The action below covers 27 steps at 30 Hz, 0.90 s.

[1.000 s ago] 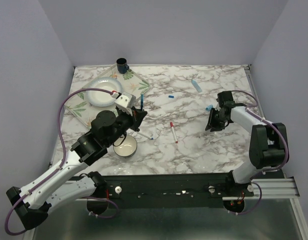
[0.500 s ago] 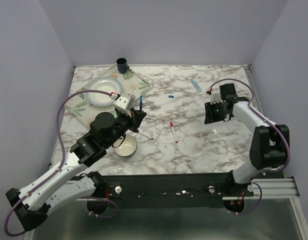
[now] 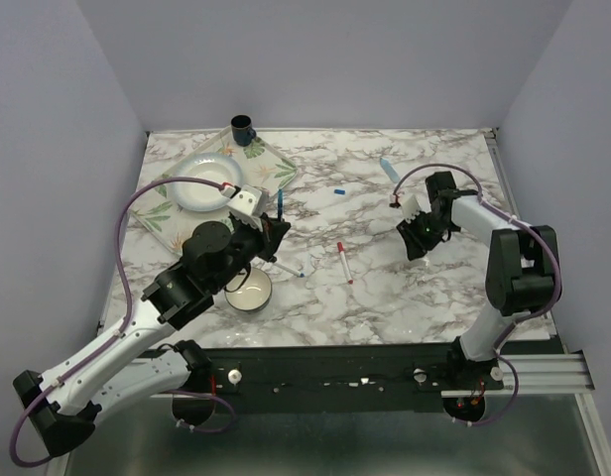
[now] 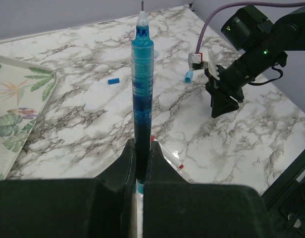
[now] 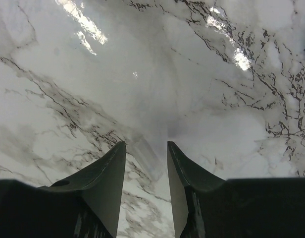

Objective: Insert the pens into the pen caps

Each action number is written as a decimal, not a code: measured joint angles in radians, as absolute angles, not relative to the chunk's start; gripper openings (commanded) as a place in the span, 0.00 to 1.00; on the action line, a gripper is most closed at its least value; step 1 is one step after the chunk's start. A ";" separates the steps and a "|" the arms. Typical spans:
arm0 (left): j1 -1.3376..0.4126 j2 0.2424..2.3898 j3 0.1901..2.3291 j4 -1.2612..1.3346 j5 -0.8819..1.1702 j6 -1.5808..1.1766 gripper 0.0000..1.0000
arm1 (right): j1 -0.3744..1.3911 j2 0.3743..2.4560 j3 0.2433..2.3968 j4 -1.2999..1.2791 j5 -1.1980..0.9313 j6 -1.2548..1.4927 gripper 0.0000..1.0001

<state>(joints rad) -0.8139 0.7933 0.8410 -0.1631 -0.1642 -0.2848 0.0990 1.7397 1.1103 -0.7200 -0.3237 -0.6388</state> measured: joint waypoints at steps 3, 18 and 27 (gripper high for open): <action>-0.814 0.807 0.841 -0.163 -0.165 -0.285 0.00 | 0.099 1.733 1.097 -0.716 -0.324 -0.694 0.47; -0.814 0.810 0.841 -0.163 -0.174 -0.284 0.00 | 0.109 1.731 1.052 -0.673 -0.220 -0.758 0.08; -0.814 0.794 0.841 -0.163 -0.184 -0.283 0.00 | 0.108 1.761 1.099 -0.701 -0.231 -0.668 0.01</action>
